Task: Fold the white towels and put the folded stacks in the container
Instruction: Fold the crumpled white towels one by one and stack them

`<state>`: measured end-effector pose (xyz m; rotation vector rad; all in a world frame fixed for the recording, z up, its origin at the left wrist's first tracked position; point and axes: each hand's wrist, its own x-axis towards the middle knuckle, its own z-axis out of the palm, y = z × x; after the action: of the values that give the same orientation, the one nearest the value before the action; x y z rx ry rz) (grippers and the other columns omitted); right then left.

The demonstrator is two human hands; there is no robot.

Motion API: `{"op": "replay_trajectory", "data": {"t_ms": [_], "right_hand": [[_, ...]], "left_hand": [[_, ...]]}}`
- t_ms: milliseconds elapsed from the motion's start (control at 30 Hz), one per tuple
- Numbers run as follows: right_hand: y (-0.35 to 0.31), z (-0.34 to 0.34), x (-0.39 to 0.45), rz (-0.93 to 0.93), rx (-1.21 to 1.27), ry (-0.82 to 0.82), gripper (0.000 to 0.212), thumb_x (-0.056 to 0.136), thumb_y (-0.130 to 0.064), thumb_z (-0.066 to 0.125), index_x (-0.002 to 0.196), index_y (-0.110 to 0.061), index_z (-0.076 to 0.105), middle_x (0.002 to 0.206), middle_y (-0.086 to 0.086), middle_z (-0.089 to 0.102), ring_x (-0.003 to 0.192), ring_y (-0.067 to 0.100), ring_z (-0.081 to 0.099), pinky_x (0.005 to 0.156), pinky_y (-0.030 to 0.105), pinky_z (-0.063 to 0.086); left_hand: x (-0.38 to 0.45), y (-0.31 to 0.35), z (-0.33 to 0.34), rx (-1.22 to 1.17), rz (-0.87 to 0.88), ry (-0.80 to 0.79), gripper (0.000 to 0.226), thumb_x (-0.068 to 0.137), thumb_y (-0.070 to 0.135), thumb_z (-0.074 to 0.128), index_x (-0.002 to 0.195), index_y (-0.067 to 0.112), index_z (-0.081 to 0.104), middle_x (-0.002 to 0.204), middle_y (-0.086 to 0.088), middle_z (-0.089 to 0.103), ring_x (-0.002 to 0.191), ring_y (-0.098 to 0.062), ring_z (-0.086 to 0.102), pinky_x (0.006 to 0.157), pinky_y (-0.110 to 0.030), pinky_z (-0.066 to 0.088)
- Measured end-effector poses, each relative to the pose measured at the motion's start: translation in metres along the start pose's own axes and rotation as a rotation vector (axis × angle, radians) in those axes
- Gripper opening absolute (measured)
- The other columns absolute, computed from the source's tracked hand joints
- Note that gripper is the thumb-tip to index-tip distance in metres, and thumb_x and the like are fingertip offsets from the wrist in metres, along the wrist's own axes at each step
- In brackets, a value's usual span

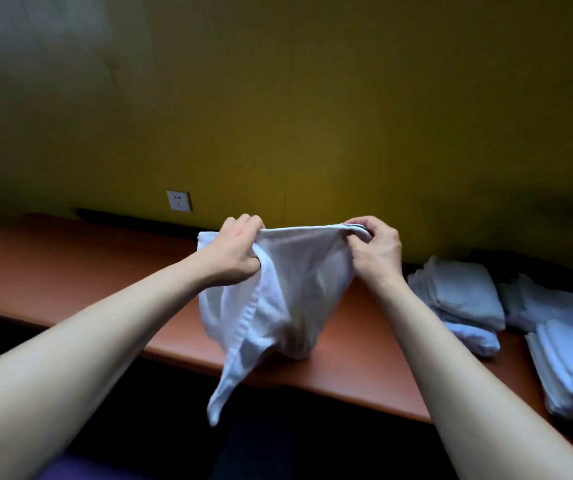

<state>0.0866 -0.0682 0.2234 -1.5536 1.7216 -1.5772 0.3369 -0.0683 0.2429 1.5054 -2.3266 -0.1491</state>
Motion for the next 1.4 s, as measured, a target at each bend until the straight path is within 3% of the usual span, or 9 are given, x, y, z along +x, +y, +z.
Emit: {"op": "replay_trajectory", "data": {"t_ms": [200, 333, 433, 567, 667, 900, 1133, 1267, 1400], "right_hand": [[-0.033, -0.014, 0.011, 0.044, 0.184, 0.132, 0.013, 0.069, -0.019, 0.075, 0.078, -0.027, 0.072, 0.073, -0.009, 0.073, 0.071, 0.006, 0.067, 0.072, 0.035, 0.059], [-0.058, -0.021, 0.012, 0.05, 0.31, 0.009, 0.019, 0.07, -0.012, 0.084, 0.073, -0.028, 0.073, 0.074, -0.002, 0.075, 0.066, 0.008, 0.064, 0.068, 0.035, 0.057], [-0.081, -0.015, 0.003, -0.032, 0.359, -0.124, 0.017, 0.073, -0.003, 0.081, 0.075, -0.017, 0.072, 0.074, 0.004, 0.074, 0.066, 0.01, 0.064, 0.063, 0.029, 0.053], [-0.089, -0.016, 0.002, -0.142, 0.329, -0.154, 0.017, 0.07, -0.016, 0.084, 0.074, -0.022, 0.069, 0.072, 0.0, 0.074, 0.064, 0.009, 0.063, 0.059, 0.029, 0.05], [-0.075, -0.022, 0.008, -0.196, 0.23, -0.112, 0.017, 0.071, -0.026, 0.082, 0.076, -0.028, 0.066, 0.07, -0.004, 0.072, 0.062, 0.008, 0.058, 0.057, 0.033, 0.049], [-0.047, 0.021, -0.012, -0.007, 0.314, -0.235, 0.012, 0.09, -0.008, 0.064, 0.078, -0.012, 0.064, 0.071, -0.004, 0.064, 0.064, 0.007, 0.05, 0.06, 0.028, 0.042], [-0.093, 0.004, 0.007, -0.097, 0.562, 0.116, 0.009, 0.098, -0.027, 0.06, 0.094, -0.02, 0.063, 0.084, -0.002, 0.065, 0.075, 0.008, 0.055, 0.07, 0.031, 0.047], [-0.115, -0.015, 0.01, -0.278, 0.338, -0.295, 0.024, 0.086, -0.021, 0.078, 0.084, -0.003, 0.063, 0.071, -0.001, 0.058, 0.065, 0.008, 0.049, 0.058, 0.027, 0.04], [-0.09, -0.038, 0.018, -0.031, 0.2, -0.517, 0.037, 0.075, -0.03, 0.086, 0.085, 0.001, 0.07, 0.076, 0.003, 0.067, 0.07, 0.014, 0.058, 0.065, 0.033, 0.046]], "left_hand": [[0.007, 0.006, -0.024, -0.098, -0.072, -0.047, 0.068, 0.073, 0.071, 0.035, 0.112, 0.019, 0.054, 0.101, -0.006, 0.046, 0.099, -0.028, 0.041, 0.093, -0.036, 0.031], [0.012, 0.02, -0.033, 0.234, -0.163, 0.093, 0.042, 0.089, 0.065, 0.047, 0.113, 0.033, 0.057, 0.111, 0.0, 0.056, 0.116, -0.031, 0.049, 0.102, -0.048, 0.032], [0.017, 0.049, -0.041, -0.092, 0.012, 0.156, 0.052, 0.079, 0.057, 0.057, 0.128, 0.04, 0.052, 0.119, 0.012, 0.064, 0.12, -0.021, 0.056, 0.107, -0.046, 0.037], [0.027, 0.081, -0.055, -0.429, 0.117, 0.202, 0.026, 0.087, 0.013, 0.057, 0.105, 0.029, 0.067, 0.089, 0.005, 0.07, 0.086, -0.018, 0.065, 0.078, -0.035, 0.054], [0.034, 0.086, -0.066, -0.408, 0.115, 0.217, 0.031, 0.089, 0.001, 0.047, 0.101, 0.019, 0.07, 0.075, 0.011, 0.062, 0.071, -0.011, 0.056, 0.061, -0.012, 0.04], [0.053, 0.105, -0.102, -0.513, 0.082, 0.304, 0.021, 0.096, 0.018, 0.043, 0.096, 0.012, 0.063, 0.085, 0.004, 0.067, 0.077, -0.012, 0.056, 0.069, -0.029, 0.042], [0.056, 0.078, -0.15, -0.421, 0.094, 0.527, 0.018, 0.098, 0.022, 0.052, 0.08, 0.021, 0.054, 0.059, 0.011, 0.048, 0.055, -0.004, 0.042, 0.052, -0.019, 0.032], [0.065, 0.066, -0.181, -0.42, 0.023, 0.72, 0.016, 0.099, 0.024, 0.051, 0.083, 0.022, 0.053, 0.065, 0.011, 0.048, 0.064, -0.011, 0.045, 0.057, -0.028, 0.031], [0.07, 0.046, -0.206, -0.401, -0.046, 0.84, 0.018, 0.1, 0.027, 0.051, 0.083, 0.021, 0.051, 0.064, 0.01, 0.045, 0.071, -0.015, 0.044, 0.061, -0.027, 0.028]]}}
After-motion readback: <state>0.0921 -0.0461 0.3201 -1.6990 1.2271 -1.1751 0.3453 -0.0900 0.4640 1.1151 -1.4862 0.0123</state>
